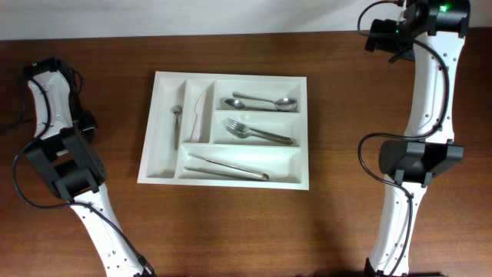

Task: Pack container

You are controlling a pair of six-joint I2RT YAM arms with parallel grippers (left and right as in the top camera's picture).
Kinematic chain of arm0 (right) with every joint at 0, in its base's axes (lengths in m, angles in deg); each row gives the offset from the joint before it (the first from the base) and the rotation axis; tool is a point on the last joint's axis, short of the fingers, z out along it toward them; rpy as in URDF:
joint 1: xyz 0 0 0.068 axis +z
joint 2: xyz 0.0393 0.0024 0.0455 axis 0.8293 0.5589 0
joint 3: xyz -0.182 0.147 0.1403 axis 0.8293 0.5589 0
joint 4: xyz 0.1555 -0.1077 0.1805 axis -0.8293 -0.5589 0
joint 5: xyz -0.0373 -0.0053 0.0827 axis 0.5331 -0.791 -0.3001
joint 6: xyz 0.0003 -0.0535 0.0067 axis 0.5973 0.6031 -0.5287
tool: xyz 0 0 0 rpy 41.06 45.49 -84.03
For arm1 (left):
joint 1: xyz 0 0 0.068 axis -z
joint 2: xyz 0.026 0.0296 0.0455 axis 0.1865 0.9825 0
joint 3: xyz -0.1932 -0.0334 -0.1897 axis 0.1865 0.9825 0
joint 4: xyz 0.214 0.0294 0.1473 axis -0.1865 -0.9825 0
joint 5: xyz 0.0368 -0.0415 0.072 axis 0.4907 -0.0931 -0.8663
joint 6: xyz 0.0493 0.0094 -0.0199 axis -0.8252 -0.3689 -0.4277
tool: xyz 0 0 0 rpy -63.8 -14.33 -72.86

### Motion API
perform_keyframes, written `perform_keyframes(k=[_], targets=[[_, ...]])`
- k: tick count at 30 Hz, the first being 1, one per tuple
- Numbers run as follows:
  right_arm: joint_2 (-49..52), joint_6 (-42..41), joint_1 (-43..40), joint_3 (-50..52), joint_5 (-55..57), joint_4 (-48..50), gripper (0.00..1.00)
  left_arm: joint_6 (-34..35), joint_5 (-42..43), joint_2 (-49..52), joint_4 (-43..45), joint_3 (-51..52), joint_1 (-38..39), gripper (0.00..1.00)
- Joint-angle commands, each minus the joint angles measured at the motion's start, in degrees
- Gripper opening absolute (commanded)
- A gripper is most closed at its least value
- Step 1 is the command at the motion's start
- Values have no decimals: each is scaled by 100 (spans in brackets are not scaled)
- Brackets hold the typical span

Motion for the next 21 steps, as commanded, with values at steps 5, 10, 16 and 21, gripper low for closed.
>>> perform_keyframes(k=[5,10,16,21], targets=[[-94,-24,31,-55,22,2,99,-48,-140,-258,282,629,-79,30],[-94,-24,31,-55,24,2,99,-46,-140,-258,518,1023,-79,12],[-94,-24,31,-55,24,2,99,-46,-122,-262,551,1038,-79,2],[-94,-24,31,-55,24,2,99,-44,39,-262,509,1029,-76,2]])
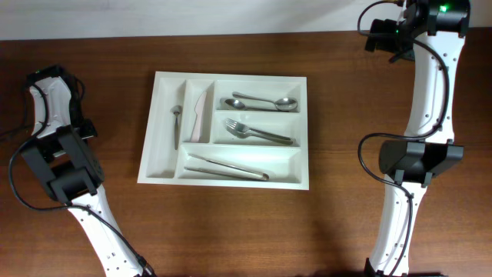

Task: Pack container

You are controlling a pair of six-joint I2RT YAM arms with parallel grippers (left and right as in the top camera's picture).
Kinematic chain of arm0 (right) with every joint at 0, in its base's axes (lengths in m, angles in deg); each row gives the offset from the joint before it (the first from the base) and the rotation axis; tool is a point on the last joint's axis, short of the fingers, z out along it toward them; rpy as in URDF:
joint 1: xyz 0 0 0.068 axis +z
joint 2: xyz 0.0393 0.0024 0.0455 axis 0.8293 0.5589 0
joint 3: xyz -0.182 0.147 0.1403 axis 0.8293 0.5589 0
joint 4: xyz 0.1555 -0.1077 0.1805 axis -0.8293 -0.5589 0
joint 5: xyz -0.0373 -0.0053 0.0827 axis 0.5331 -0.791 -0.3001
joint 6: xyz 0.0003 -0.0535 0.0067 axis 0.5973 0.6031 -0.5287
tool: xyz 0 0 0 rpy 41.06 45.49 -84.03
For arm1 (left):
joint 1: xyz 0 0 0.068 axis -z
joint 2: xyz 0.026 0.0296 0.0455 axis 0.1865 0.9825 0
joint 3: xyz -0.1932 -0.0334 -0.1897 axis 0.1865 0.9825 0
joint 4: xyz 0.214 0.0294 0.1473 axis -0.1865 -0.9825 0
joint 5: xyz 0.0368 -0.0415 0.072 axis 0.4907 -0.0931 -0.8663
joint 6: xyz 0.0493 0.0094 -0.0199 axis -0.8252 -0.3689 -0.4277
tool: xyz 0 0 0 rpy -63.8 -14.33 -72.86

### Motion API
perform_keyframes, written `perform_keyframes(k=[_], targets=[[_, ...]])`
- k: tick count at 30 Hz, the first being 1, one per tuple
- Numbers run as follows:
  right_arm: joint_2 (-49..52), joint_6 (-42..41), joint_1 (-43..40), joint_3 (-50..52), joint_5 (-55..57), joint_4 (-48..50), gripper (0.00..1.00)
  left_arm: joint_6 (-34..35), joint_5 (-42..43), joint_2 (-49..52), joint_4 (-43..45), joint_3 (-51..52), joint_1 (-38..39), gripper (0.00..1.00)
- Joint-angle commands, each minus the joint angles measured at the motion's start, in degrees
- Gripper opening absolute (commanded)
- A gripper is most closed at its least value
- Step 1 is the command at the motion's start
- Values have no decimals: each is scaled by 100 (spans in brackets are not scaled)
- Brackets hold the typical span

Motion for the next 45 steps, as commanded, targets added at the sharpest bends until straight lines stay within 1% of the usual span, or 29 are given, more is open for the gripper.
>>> perform_keyframes(k=[1,4,7,12,13,15,16,18,24,30,39,45], targets=[[-94,-22,31,-55,24,4,99,13,531,42,31,116,-39,2],[-94,-22,31,-55,24,4,99,13,691,33,-79,-63,-24,2],[-94,-22,31,-55,24,4,99,13,767,-13,-260,-450,55,2],[-94,-22,31,-55,24,4,99,13,1084,-101,-704,-1641,398,2],[-94,-22,31,-55,22,4,99,13,1255,-101,-809,-1989,516,2],[-94,-24,31,-55,24,4,99,13,1600,-140,-809,-2330,704,2],[-94,-24,31,-55,24,4,99,31,1937,-164,-807,-2573,890,2],[-94,-22,31,-55,24,4,99,90,2223,-164,-800,-2798,1110,2],[-94,-22,31,-55,24,4,99,529,2391,-160,-529,-2883,1814,2],[-94,-24,31,-55,24,4,99,1207,2411,-157,-190,-2881,2387,2],[-94,-22,31,-55,24,4,99,1720,2417,-144,-105,-2850,2533,2],[-94,-24,31,-55,24,4,99,1727,2411,-151,-96,-2852,2529,2]])
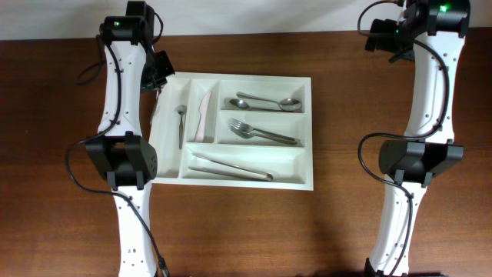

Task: Pack container

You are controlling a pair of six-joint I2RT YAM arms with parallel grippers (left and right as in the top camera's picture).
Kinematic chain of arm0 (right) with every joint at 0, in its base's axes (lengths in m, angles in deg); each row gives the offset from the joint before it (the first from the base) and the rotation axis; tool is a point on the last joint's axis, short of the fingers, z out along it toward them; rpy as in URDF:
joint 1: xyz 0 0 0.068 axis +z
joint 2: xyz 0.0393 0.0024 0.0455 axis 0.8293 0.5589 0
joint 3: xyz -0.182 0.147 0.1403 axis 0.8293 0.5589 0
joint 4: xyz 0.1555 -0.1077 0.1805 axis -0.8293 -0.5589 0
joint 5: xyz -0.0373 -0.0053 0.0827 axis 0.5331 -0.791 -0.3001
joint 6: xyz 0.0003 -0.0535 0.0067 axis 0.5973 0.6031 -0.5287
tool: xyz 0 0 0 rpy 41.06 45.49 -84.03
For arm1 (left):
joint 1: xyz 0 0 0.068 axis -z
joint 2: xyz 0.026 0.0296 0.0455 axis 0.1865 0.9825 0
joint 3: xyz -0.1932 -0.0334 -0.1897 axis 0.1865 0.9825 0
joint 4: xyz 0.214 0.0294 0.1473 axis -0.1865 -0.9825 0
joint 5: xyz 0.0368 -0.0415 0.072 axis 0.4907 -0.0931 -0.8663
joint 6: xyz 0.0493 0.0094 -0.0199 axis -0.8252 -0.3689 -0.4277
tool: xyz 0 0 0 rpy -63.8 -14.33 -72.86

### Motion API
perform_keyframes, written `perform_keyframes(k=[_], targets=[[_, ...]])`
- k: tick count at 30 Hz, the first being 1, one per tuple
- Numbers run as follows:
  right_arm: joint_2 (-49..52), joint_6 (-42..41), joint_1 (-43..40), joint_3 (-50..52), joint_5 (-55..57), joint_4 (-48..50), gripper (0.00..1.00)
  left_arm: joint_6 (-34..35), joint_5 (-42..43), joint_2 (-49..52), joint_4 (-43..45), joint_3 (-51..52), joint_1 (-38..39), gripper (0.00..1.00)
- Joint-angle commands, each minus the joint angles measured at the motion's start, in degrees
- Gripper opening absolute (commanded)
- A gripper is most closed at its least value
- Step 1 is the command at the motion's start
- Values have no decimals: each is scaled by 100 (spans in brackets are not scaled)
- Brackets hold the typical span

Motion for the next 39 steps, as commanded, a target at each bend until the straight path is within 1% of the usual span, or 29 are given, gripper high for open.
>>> perform_keyframes(k=[1,7,10,18,21,24,31,39], targets=[[-94,-7,31,-55,24,4,99,245,258,-142,17,-57,61,2],[-94,-7,31,-55,24,4,99,199,256,-142,11,-57,-70,2],[-94,-7,31,-55,24,4,99,68,216,-144,20,-87,-144,2],[-94,-7,31,-55,24,4,99,-468,-326,-144,-28,-398,-319,2],[-94,-7,31,-55,24,4,99,-483,-542,-144,-140,-490,-354,2],[-94,-7,31,-55,24,4,99,-640,-590,-144,-256,-549,-358,2],[-94,-7,31,-55,24,4,99,-658,-577,-151,-688,-562,-326,2],[-94,-7,31,-55,24,4,99,-699,-186,-404,-695,-562,-310,2]])
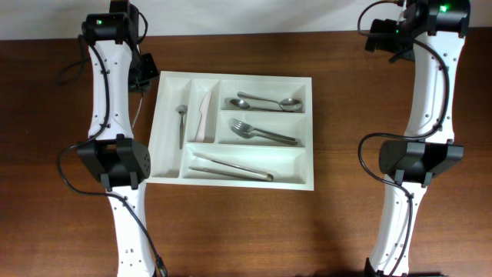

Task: Pack container

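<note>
The white cutlery tray (307,131) lies mid-table. Its left slot holds a small spoon (181,123), and the slot beside it holds a white knife (202,115). Two spoons (265,102) fill the upper right slot, forks (261,133) the middle one, and tongs (231,168) the long front slot. My left gripper (143,75) hangs just outside the tray's far left corner, its jaws too dark to read. My right gripper (382,35) is held far off at the back right, its fingers not discernible.
The left arm (111,115) runs along the tray's left side from the front edge to the back. The right arm (419,115) stands along the right side. Brown wooden tabletop (231,231) surrounds the tray; a pale wall borders the back.
My left gripper has shifted left, from over the tray's far left rim to just outside that corner. The tray, its cutlery and the right arm look unchanged.
At first the left arm was folded at the far left of the table, away from the tray. Later it was stretched up beside the tray with the gripper at the far left rim, and the tray sat slightly further right. Now the gripper is off the rim.
</note>
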You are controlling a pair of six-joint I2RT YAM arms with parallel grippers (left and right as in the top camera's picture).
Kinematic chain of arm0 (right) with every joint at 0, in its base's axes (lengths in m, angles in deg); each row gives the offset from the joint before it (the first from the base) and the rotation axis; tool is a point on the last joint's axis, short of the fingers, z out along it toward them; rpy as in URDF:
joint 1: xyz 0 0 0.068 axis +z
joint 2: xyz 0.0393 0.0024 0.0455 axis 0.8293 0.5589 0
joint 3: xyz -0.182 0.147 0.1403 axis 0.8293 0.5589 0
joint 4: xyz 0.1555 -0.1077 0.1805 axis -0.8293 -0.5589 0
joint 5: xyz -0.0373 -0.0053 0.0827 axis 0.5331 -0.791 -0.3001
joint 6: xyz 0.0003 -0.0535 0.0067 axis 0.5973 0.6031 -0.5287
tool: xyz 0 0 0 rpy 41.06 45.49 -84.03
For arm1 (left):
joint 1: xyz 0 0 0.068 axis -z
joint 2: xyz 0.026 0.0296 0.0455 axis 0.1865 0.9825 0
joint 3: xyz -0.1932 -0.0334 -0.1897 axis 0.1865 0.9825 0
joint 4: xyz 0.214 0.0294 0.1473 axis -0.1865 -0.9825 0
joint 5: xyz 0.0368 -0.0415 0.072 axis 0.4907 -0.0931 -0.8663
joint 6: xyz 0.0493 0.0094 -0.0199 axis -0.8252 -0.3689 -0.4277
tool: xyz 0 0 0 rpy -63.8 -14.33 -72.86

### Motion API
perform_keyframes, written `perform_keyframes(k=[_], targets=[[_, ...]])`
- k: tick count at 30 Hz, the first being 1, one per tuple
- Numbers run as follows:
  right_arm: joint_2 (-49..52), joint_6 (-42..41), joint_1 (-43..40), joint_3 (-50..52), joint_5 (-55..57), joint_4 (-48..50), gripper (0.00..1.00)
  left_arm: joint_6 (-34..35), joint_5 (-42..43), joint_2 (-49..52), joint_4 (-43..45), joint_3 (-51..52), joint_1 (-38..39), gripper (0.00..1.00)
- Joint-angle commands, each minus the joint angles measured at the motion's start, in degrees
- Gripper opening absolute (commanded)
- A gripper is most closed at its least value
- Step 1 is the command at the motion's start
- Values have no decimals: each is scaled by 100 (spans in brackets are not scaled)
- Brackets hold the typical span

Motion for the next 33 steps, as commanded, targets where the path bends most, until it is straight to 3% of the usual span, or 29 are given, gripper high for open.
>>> perform_keyframes(k=[1,9,16,21,25,33], targets=[[-94,-7,31,-55,24,4,99,-85,216,-459,-17,-140,7,2],[-94,-4,31,-55,24,4,99,-44,968,-822,92,-140,96,2],[-94,-4,31,-55,24,4,99,225,1067,-848,361,-138,411,2],[-94,-4,31,-55,24,4,99,540,933,-848,566,-133,649,2],[-94,-4,31,-55,24,4,99,844,358,-846,570,-39,732,2],[-94,-4,31,-55,24,4,99,841,140,-846,619,529,710,2]])
